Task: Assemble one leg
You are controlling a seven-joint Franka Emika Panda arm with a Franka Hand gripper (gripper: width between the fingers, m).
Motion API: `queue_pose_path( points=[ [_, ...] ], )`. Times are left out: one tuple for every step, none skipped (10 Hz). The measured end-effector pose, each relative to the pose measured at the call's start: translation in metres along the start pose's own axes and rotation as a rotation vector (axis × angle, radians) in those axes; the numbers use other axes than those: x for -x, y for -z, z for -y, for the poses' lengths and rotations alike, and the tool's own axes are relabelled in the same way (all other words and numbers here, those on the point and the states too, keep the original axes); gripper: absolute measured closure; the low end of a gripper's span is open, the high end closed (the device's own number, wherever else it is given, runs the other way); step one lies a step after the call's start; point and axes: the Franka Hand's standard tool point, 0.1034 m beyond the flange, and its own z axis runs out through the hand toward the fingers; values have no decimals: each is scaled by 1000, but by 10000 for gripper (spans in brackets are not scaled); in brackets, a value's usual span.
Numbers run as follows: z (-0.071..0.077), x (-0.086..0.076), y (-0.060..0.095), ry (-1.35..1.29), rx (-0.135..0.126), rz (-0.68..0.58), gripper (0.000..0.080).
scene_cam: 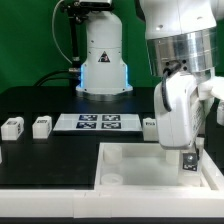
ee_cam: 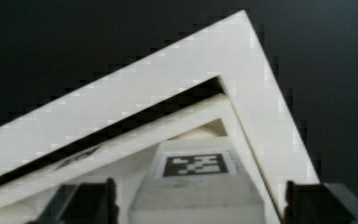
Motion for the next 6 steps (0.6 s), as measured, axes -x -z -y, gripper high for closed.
queue_pose_path(
  points=[
    [-6,4,-2,22,12,-2,239],
    [-9,8,2,49,19,0,171],
    [-12,12,11,92,32,6,171],
    [-13,14,20,121,43,11,154],
    [-13,14,22,122,42,13,154],
    [-13,14,20,122,44,11,151]
  ],
)
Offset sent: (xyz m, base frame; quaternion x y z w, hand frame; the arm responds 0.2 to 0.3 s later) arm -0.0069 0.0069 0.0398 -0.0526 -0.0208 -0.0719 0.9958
